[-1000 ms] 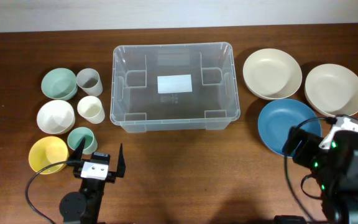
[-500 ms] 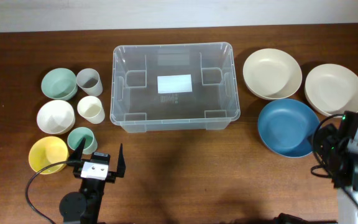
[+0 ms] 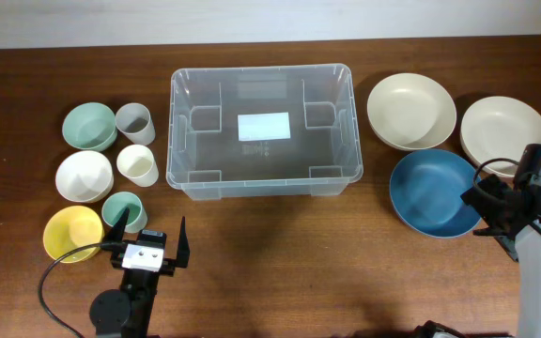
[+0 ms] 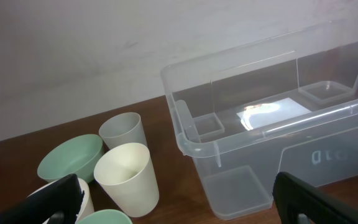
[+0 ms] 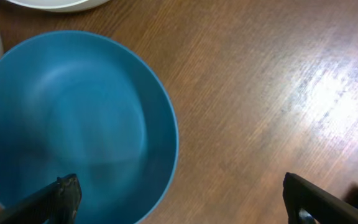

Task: Pack container
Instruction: 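Move the right gripper down to the rim of the blue bowl, then slide the right gripper along the blue bowl rim and grip it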

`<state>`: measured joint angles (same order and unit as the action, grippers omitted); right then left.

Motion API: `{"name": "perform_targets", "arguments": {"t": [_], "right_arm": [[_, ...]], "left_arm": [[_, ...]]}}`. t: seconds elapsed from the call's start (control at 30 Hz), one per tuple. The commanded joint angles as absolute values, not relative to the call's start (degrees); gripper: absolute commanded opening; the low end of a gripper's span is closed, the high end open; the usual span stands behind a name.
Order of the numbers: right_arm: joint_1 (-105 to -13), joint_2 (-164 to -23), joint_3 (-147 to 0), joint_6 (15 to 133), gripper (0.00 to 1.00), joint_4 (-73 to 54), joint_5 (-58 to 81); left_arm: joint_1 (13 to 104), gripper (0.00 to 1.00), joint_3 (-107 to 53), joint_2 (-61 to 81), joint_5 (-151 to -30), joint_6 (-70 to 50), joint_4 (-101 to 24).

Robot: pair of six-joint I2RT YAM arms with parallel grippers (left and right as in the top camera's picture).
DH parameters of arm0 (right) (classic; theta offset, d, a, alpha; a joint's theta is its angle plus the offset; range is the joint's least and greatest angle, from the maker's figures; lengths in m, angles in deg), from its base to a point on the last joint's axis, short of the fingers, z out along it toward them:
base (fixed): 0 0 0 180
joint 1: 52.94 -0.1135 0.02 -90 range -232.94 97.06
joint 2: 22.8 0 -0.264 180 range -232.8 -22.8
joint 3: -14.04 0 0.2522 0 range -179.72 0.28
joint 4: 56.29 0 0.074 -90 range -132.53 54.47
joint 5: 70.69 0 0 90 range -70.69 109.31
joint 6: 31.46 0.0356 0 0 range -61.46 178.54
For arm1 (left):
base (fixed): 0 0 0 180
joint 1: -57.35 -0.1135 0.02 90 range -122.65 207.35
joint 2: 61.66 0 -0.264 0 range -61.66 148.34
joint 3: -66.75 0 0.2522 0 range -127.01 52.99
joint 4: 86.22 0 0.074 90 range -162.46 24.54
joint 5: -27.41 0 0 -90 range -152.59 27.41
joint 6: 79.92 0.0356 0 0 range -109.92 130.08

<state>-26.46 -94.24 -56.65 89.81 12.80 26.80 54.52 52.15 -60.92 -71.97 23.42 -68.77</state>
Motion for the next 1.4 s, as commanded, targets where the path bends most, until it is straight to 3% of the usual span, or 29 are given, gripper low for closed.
{"name": "perform_targets", "arguments": {"t": [0.0,0.27,1.0,1.07,1.17,1.37], "right_arm": [[-23.08,-94.33,-53.54,85.66,0.99,10.88,23.5],[-20.41,-94.61,-46.46,74.23,0.99,2.01,10.41],[-20.39,-111.6,-44.6,75.19,1.0,-8.13,9.82],[-20.41,-112.27,-44.6,75.34,0.93,-8.37,9.79],[-20.41,-112.32,-44.6,75.34,0.73,-8.79,9.77],[-20.41,-112.32,-44.6,75.32,0.48,-9.34,9.16]], "left_arm": [[54.19,1.0,52.48,-61.29,-71.78,23.86,-68.71],[54.19,1.0,52.48,-61.29,-71.78,23.86,-68.71],[54.19,1.0,52.48,-61.29,-71.78,23.86,-68.71],[54.19,1.0,52.48,-61.29,-71.78,23.86,-68.71],[54.19,1.0,52.48,-61.29,-71.78,23.86,-68.71],[54.19,1.0,52.48,-61.29,-71.78,23.86,-68.71]]}}
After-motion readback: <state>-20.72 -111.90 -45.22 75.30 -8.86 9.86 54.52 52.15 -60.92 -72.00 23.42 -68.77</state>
